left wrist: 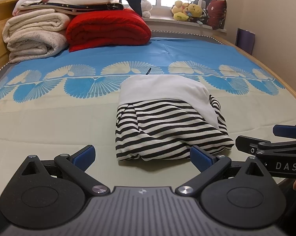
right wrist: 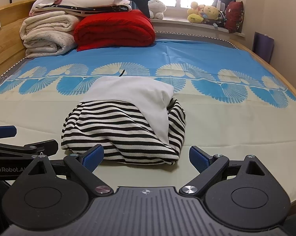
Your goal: Fold small clothes
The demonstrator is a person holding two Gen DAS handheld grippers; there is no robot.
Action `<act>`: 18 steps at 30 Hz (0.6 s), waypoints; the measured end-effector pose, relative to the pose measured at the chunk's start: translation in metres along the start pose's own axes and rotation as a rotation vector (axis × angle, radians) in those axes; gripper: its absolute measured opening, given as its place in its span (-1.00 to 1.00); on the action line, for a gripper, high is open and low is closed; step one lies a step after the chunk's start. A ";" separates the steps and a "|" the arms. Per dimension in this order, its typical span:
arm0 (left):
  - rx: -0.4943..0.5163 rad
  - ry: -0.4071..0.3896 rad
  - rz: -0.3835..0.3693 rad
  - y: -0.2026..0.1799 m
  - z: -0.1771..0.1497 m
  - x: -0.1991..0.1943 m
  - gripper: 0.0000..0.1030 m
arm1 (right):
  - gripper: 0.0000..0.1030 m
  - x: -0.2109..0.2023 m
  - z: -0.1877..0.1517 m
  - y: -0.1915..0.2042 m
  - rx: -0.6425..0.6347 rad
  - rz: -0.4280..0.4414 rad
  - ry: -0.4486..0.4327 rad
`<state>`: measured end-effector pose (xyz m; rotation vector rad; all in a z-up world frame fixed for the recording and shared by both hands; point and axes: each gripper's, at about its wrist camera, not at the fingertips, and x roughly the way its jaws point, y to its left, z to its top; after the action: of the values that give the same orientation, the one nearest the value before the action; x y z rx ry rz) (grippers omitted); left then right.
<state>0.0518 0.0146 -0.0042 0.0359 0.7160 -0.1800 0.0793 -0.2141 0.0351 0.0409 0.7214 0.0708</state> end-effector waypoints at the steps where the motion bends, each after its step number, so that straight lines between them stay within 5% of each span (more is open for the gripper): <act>1: 0.000 0.000 0.000 0.000 0.000 0.000 0.99 | 0.82 0.000 0.000 0.000 0.000 0.001 0.001; 18: -0.001 0.001 -0.002 0.000 0.000 0.001 0.99 | 0.82 0.001 0.001 -0.001 0.003 0.002 0.005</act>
<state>0.0522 0.0148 -0.0050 0.0341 0.7175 -0.1811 0.0803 -0.2146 0.0349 0.0442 0.7261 0.0717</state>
